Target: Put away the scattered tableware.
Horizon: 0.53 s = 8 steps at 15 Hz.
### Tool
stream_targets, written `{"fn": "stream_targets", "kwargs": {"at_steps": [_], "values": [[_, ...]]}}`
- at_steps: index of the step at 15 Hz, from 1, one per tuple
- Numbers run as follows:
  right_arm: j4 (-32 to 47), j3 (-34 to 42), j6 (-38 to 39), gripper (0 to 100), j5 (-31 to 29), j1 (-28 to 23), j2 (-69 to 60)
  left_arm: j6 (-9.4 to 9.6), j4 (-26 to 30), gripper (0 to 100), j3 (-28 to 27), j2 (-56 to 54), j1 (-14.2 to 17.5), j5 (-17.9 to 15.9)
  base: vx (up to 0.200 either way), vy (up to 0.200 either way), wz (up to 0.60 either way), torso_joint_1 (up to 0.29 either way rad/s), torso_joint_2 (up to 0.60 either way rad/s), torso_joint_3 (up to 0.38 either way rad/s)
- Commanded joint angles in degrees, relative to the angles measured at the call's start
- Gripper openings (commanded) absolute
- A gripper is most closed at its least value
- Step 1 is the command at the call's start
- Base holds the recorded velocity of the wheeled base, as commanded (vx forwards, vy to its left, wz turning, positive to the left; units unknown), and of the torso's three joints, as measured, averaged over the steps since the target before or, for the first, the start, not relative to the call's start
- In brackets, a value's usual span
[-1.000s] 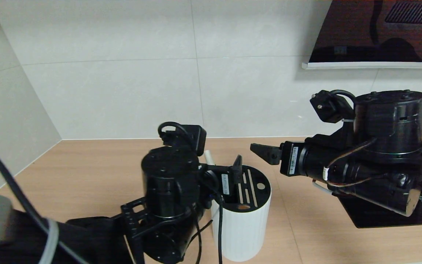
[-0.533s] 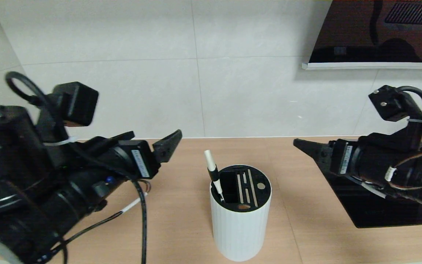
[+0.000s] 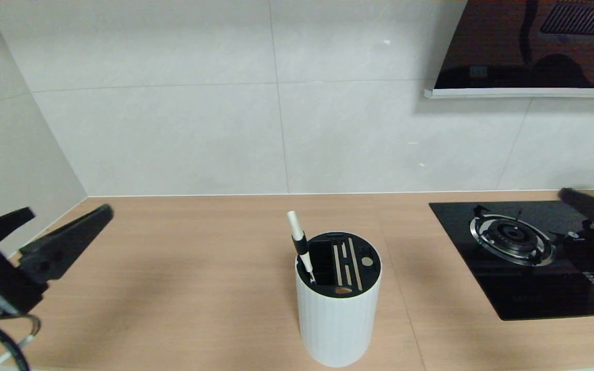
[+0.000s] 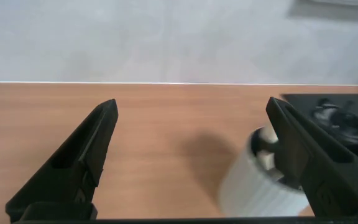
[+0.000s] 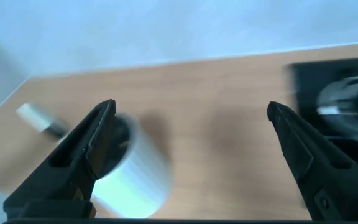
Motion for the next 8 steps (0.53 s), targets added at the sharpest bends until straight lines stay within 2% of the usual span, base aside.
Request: {"fn": "stream_targets", "kwargs": {"at_steps": [1, 2, 3, 4, 6, 8], "values": [[0.3, 5.1, -4.3, 100, 0.3, -6.7, -13.4, 4.1, 11.1, 100, 3.1, -18.7, 6.7, -0.3, 0.0, 0.0, 0.0, 0.0, 0.0, 0.0], [1.4, 6.8, -6.6, 100, 0.2, -7.3, -18.5, 5.68, 14.6, 100, 3.3, -23.2, 9.1, -0.5, 0.0, 0.0, 0.0, 0.0, 0.0, 0.0], [2.8, 7.4, -8.4, 100, 0.2, -7.2, -22.1, 6.3, 16.0, 100, 3.4, -25.7, 10.7, -0.9, 0.0, 0.0, 0.0, 0.0, 0.0, 0.0], [9.5, 7.3, -11.9, 100, -0.1, -7.5, -30.8, 7.09, 18.3, 100, 3.6, -31.1, 13.4, -1.9, 0.0, 0.0, 0.0, 0.0, 0.0, 0.0], [16.0, 6.4, -15.2, 100, -0.3, -10.3, -40.0, 10.43, 21.2, 100, 3.8, -37.6, 16.0, -1.9, 0.0, 0.0, 0.0, 0.0, 0.0, 0.0], [18.6, 6.6, -20.2, 100, -0.2, -12.7, -47.2, 14.47, 23.7, 100, 4.3, -43.6, 18.2, -1.9, 0.0, 0.0, 0.0, 0.0, 0.0, 0.0]]}}
